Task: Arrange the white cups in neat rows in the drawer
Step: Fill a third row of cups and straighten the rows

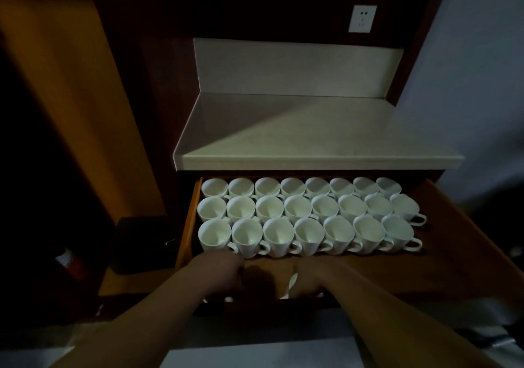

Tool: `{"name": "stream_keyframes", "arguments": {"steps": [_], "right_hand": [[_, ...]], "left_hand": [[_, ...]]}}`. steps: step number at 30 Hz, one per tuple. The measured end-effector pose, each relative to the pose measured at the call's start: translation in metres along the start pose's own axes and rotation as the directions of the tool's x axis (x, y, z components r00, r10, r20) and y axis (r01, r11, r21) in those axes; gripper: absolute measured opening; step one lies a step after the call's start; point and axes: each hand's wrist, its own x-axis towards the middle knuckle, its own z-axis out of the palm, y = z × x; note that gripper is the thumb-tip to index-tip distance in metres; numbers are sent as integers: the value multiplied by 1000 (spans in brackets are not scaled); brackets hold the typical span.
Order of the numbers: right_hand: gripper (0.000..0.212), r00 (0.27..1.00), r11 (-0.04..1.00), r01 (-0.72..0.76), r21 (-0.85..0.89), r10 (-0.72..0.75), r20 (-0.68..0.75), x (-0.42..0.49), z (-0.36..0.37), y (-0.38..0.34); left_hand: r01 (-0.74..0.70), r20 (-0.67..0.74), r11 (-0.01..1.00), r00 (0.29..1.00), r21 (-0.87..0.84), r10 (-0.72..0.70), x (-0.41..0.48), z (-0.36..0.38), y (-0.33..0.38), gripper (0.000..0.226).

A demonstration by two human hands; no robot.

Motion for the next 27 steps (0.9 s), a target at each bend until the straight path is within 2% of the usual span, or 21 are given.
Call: {"name": "stream_keyframes", "arguments": {"steps": [2,4,5,8,11,16,21,24,25,27], "right_hand": [[50,998,998,-64,22,63,11,18,11,21],[35,994,992,-99,79,102,-32,33,19,40],[37,994,989,-100,106,103,-31,50,25,55],[65,997,993,-76,93,78,-8,55,25,67],[61,996,990,-88,107,90,-12,42,21,57],[68,997,990,-73,119,76,-23,46,25,58],[62,997,993,-47,109,54,-63,49,26,58],[35,997,993,-38,116,46,-67,55,30,59],[34,997,994,-39,104,46,-62,58,31,59],[61,998,998,-25,60,29,-53,55,27,55]], "left_hand": [[-8,-7,996,1000,-86,8,0,-1,-5,31],[-14,-68,994,998,-112,7,3,-1,-10,32],[-6,-104,993,995,-117,-7,5,0,-13,33],[28,-167,993,985,-116,-48,9,3,-19,30],[70,-186,992,979,-104,-88,13,3,-18,28],[124,-207,987,968,-102,-143,17,5,-17,25],[178,-173,979,966,-103,-193,18,7,-16,30],[181,-199,977,959,-108,-200,19,11,-20,33],[188,-238,978,949,-91,-205,19,11,-21,32],[233,-399,972,890,-22,-222,16,5,-22,25]]}}
